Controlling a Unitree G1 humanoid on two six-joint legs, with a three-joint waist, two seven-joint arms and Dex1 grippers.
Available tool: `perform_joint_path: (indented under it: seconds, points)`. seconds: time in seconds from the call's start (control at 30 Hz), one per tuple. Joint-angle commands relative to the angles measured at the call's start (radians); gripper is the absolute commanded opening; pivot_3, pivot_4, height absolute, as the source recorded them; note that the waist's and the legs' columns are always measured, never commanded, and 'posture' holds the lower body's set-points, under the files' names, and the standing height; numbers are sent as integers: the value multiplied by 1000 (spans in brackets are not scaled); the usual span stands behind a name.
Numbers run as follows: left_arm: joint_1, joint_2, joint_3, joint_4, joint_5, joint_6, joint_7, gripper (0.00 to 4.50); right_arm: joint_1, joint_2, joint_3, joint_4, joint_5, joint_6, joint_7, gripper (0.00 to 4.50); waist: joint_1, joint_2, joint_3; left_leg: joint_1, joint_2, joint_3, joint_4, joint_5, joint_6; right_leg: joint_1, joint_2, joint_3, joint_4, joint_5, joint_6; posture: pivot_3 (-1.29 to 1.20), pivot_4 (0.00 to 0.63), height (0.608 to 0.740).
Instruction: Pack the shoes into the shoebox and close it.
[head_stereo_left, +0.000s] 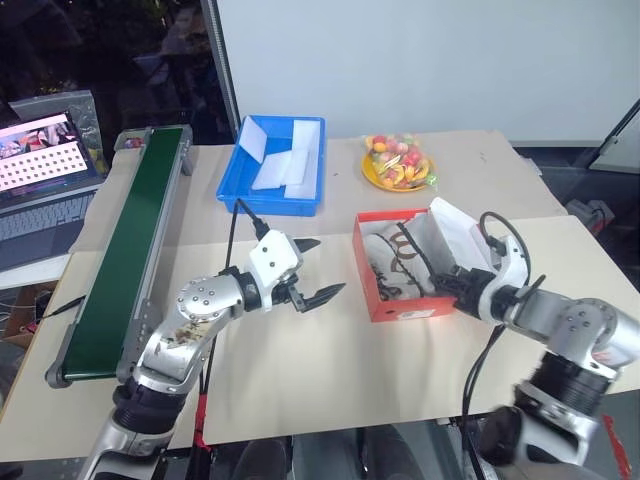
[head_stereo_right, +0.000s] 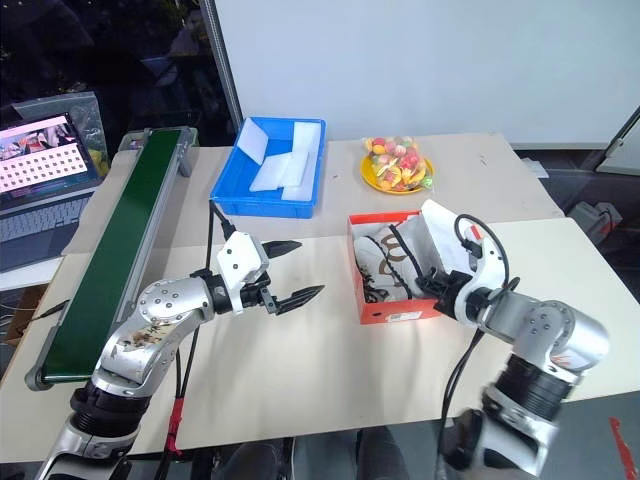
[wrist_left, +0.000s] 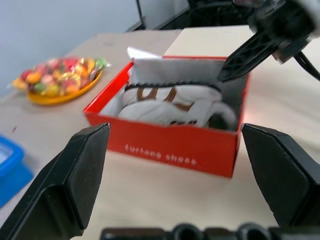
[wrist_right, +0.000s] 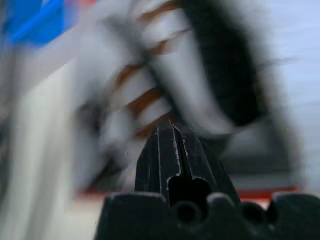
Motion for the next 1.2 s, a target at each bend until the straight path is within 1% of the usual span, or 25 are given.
perform_joint_path:
  seconds: [0.03,0.07,0.2,0.33,0.43,0.5,0.6,0.67,0.73,0.8,0.9,1.03,1.1,1.2]
  points:
    - [-7,6,19,-41,-13,-2,4,4500,-90,18,-67,-72,30,6,-146,34,-2,1,0,0,0,0,0,0,0,0,0,0,0,0,0,0,150,740]
    - [-6,7,19,-42,-14,-2,4,4500,-95,10,-69,-71,53,6,-165,34,-1,1,-1,0,0,0,-1,0,1,0,0,0,0,0,0,0,150,740]
    - [-2,9,17,-43,-14,-5,1,4500,5,-144,-34,-63,210,6,-184,34,3,2,-1,-1,0,-1,-4,-2,3,1,0,-2,-3,0,0,0,150,740]
    - [9,13,22,-46,-14,-10,2,4500,100,-278,-46,-47,438,6,-274,34,-3,2,-1,-2,0,0,-3,-5,8,2,-1,-1,-6,-1,1,0,150,740]
    - [16,15,27,-50,-16,-10,3,4500,190,-338,-61,-38,608,6,-430,34,-17,2,-1,-2,0,1,-4,-6,10,3,0,0,-6,-1,2,0,150,740]
    - [17,14,28,-51,-16,-9,3,4500,224,-352,-71,-16,733,6,-552,34,-20,2,-1,-1,1,1,-4,-6,10,3,0,-1,-7,-2,2,0,150,740]
    - [20,12,24,-55,-17,-6,4,4500,188,-303,-105,44,860,6,-788,34,-31,2,-1,-1,0,2,-3,-6,10,4,0,2,-7,-2,2,0,150,740]
    - [25,9,22,-64,-19,2,7,4500,80,-219,-175,100,839,6,-974,34,-37,2,-1,1,0,3,-3,-6,10,5,0,3,-7,-2,2,0,150,740]
    - [29,8,25,-78,-24,13,12,4500,-69,-130,-286,156,759,6,-1136,34,-43,3,-1,2,1,3,-2,-6,10,5,1,5,-7,-2,2,0,150,740]
    - [34,15,32,-87,-25,18,13,4500,-169,-95,-355,209,697,6,-1200,34,-45,4,-1,3,1,3,-2,-5,10,4,3,6,-6,-1,2,0,150,740]
    - [40,21,39,-97,-27,27,18,4500,-232,-100,-409,262,606,6,-1229,34,-30,5,-2,2,1,2,-3,-4,11,4,4,5,-5,-1,2,0,150,740]
    - [43,29,43,-106,-28,31,24,4500,-239,-182,-397,317,514,6,-1188,34,-21,5,-2,-4,1,1,-3,-4,11,3,3,5,-6,-2,2,0,150,740]
    - [50,31,45,-111,-28,31,27,4500,-221,-222,-366,324,513,6,-1161,34,-22,6,-2,-6,-1,2,-3,-5,11,1,1,5,-7,-1,3,0,150,740]
    - [57,30,47,-118,-30,35,33,4500,-158,-253,-327,310,598,6,-1193,34,-26,6,-2,-6,-1,2,-3,-7,16,1,1,5,-8,-2,4,0,150,740]
